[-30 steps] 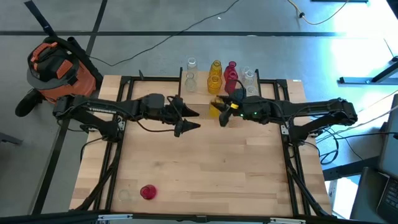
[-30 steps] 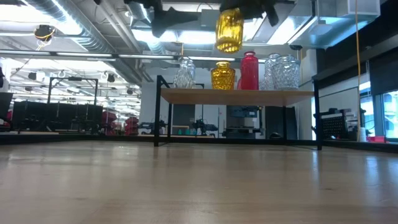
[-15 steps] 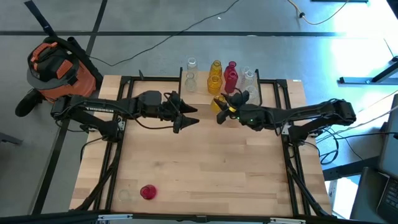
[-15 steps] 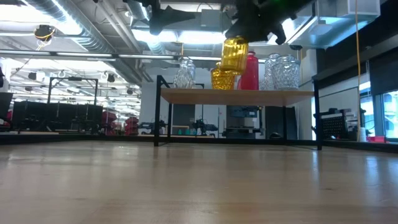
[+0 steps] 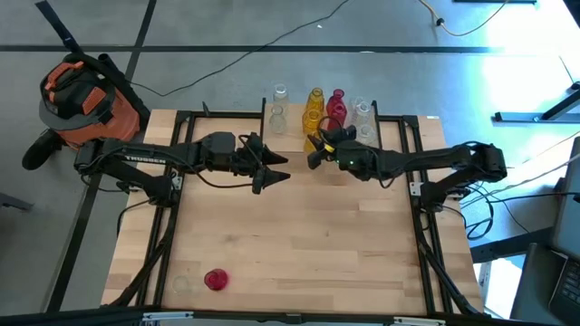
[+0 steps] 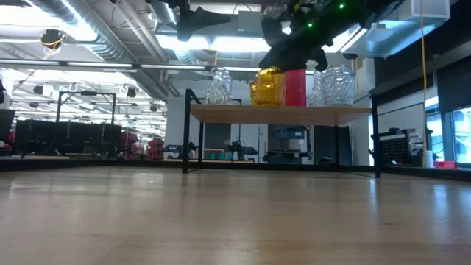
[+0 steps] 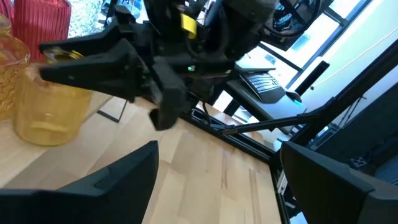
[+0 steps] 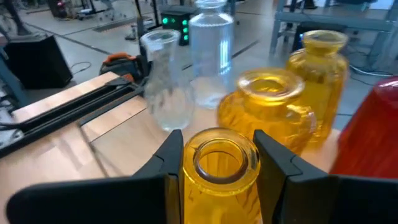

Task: Sort vases onto shelf
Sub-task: Put the yellow vase on the shelf aligned with the other yellow vase

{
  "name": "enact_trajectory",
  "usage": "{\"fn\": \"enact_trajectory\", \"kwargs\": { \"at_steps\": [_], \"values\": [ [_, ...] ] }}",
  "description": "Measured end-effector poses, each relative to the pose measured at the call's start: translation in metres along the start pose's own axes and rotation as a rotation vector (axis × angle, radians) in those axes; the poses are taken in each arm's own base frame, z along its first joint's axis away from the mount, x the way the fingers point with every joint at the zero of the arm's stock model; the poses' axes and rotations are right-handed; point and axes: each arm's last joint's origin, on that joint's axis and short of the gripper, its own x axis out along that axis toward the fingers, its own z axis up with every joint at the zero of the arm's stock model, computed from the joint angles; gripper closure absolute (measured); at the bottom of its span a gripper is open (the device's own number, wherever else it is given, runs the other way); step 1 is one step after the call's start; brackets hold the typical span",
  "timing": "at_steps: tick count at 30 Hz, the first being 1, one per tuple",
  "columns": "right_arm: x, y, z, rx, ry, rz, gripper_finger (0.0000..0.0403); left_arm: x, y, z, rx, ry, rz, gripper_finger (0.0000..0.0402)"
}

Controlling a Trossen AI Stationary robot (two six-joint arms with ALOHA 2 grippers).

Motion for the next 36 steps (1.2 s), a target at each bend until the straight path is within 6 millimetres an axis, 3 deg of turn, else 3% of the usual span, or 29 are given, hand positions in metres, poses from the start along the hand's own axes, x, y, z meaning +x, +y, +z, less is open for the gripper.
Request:
{"fn": "enact_trajectory", "kwargs": {
  "at_steps": [15, 21, 24, 29, 36],
  "values": [
    [0.0088, -0.0068, 0.0025, 0.008, 0.019, 0.062, 0.0304, 0.0, 0.0, -0.0001, 0.008, 0.003, -0.002, 0.0076],
    [0.0091, -0.0081, 0.0018, 0.003, 0.014, 0.019, 0.0195, 0.0, 0.0001, 0.0, 0.031, 0.0, 0.003, 0.0076],
    [0.0091, -0.008, 0.0017, 0.003, 0.014, 0.02, 0.016, 0.0, 0.0005, 0.0002, 0.034, -0.002, 0.005, 0.0076],
    [0.0092, -0.0067, 0.0037, 0.021, -0.003, 0.042, 0.0145, -0.0001, 0.0014, 0.0006, 0.033, -0.004, 0.01, 0.0076],
    [0.0092, -0.0062, 0.0048, 0.029, -0.012, 0.052, 0.0162, 0.0, 0.0014, 0.0006, 0.033, -0.004, 0.01, 0.0076]
  ]
}}
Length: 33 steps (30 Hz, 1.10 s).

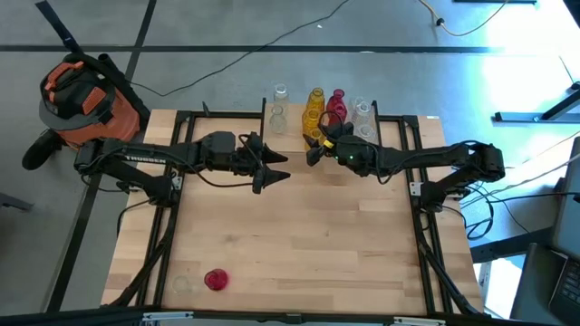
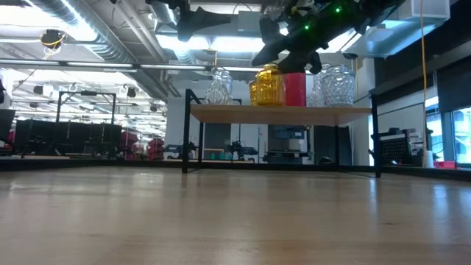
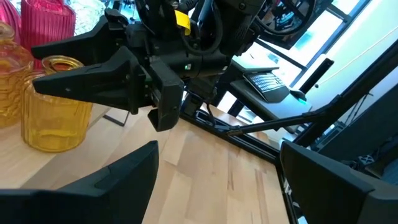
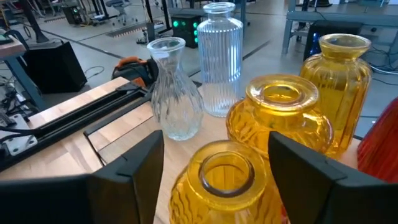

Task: Sort vases onto shelf
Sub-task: Put the yellow vase on the shelf aligned with the other yellow vase

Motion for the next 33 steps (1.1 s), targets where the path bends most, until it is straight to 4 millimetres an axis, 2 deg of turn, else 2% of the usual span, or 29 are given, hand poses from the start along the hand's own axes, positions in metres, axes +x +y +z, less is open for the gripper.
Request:
{"fn": "enact_trajectory", "kwargs": {
  "at_steps": [13, 18, 22, 26, 33],
  "values": [
    [-0.001, 0.001, 0.013, 0.084, -0.129, -0.048, 0.0178, 0.0, 0.0, 0.0, -0.001, 0.0, -0.001, 0.0076],
    [-0.015, 0.005, 0.021, 0.173, -0.168, -0.054, 0.0187, 0.0, 0.0, 0.0, -0.002, 0.001, -0.001, 0.0076],
    [-0.037, 0.01, 0.025, 0.168, -0.179, -0.115, 0.0228, 0.0, 0.0, 0.0, -0.005, 0.001, -0.004, 0.0076],
    [-0.057, 0.015, 0.017, 0.117, -0.109, -0.125, 0.0283, 0.0, 0.0, 0.0, -0.008, 0.002, -0.004, 0.0076],
    [-0.062, 0.019, -0.002, 0.08, -0.015, -0.149, 0.0382, 0.0, 0.0, 0.0, -0.004, 0.002, -0.003, 0.0076]
  ]
}}
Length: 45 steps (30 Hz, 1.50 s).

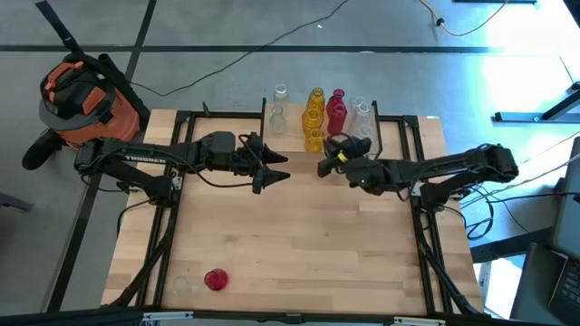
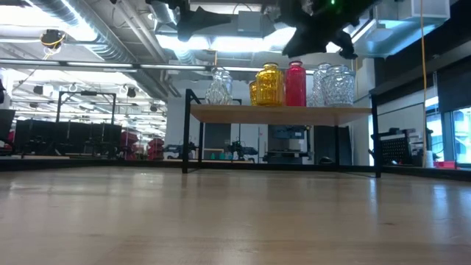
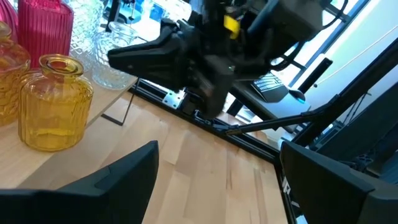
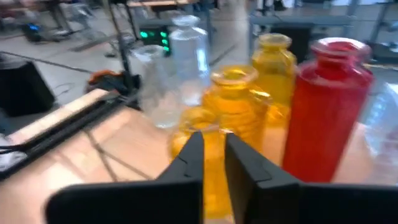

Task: Sort vases onto shelf
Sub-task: Put the yellow vase on the shelf aligned with the other yellow vase, then put the red vase on the shelf aligned with the other red vase

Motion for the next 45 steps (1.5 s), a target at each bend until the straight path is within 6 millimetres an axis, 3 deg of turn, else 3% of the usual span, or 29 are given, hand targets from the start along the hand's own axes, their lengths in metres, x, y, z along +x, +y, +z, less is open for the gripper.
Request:
{"fn": "enact_trajectory", "kwargs": {
  "at_steps": [5, 17, 36, 41, 45],
  "values": [
    [0.005, -0.009, -0.002, 0.019, 0.0, -0.088, 0.0393, 0.0, 0.0, 0.0, -0.005, 0.001, -0.002, 0.0076],
    [0.024, -0.012, -0.013, 0.022, 0.103, -0.06, 0.04, 0.0, 0.0, 0.0, -0.027, -0.001, 0.001, 0.0076],
    [0.036, -0.019, -0.007, 0.038, 0.133, -0.023, 0.0402, 0.0, 0.001, 0.0, -0.03, -0.013, 0.023, 0.0076],
    [0.034, -0.018, 0.0, 0.063, 0.089, -0.008, 0.0402, 0.0, 0.001, 0.0, -0.03, -0.013, 0.023, 0.0076],
    [0.026, -0.018, 0.017, 0.063, 0.075, 0.0, 0.0402, 0.0, 0.001, 0.0, -0.03, -0.013, 0.023, 0.0076]
  ]
}}
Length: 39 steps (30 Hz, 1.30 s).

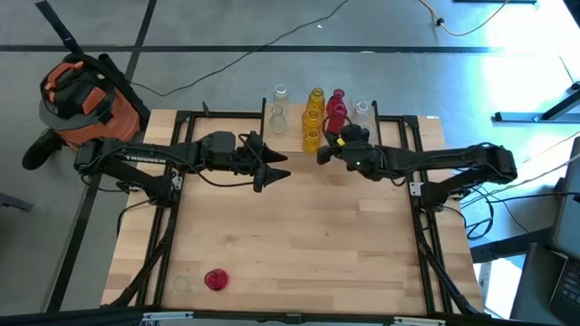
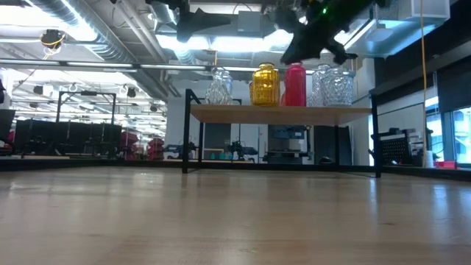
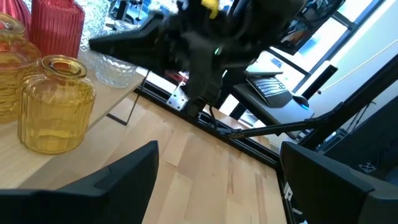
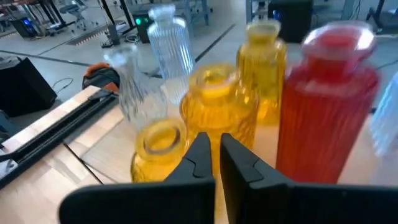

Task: Sort vases onto shelf
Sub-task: Put the red vase on the shelf aligned with the other red vase

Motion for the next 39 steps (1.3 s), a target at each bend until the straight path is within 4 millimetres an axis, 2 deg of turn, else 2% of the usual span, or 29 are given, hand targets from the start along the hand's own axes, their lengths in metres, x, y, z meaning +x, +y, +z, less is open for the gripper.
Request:
{"fn": "enact_trajectory", "kwargs": {
  "at_steps": [4, 10, 13, 17, 20, 22, 26, 31, 35, 39],
  "values": [
    [-0.024, 0.004, 0.022, -0.036, -0.06, -0.02, 0.0402, 0.0, 0.0, 0.0, 0.0, -0.002, 0.003, 0.0076],
    [-0.081, 0.002, 0.066, -0.122, -0.148, -0.01, 0.0402, 0.0, 0.0, -0.001, 0.006, 0.014, -0.009, 0.0076],
    [-0.105, -0.002, 0.075, -0.218, -0.109, 0.153, 0.0402, -0.003, 0.0, -0.007, -0.06, 0.124, -0.063, 0.0076],
    [-0.124, -0.007, 0.071, -0.249, 0.086, 0.529, 0.0402, -0.019, -0.005, -0.02, -0.145, 0.346, -0.11, 0.0077],
    [-0.128, -0.005, 0.057, -0.267, 0.288, 0.696, 0.0402, -0.038, -0.018, -0.035, -0.142, 0.511, -0.13, 0.0088],
    [-0.127, -0.001, 0.045, -0.27, 0.361, 0.731, 0.0402, -0.052, -0.03, -0.045, -0.13, 0.605, -0.155, 0.0101],
    [-0.119, 0.006, 0.022, -0.248, 0.411, 0.716, 0.0402, -0.077, -0.064, -0.061, -0.101, 0.694, -0.263, 0.0128],
    [-0.104, 0.015, -0.001, -0.204, 0.424, 0.708, 0.0402, -0.105, -0.11, -0.098, -0.008, 0.783, -0.335, 0.0143],
    [-0.098, 0.022, -0.013, -0.184, 0.46, 0.729, 0.0402, -0.112, -0.127, -0.132, 0.057, 0.871, -0.283, 0.0133],
    [-0.096, 0.024, -0.016, -0.189, 0.486, 0.748, 0.0402, -0.104, -0.129, -0.159, 0.096, 0.974, -0.206, 0.011]
  ]
}}
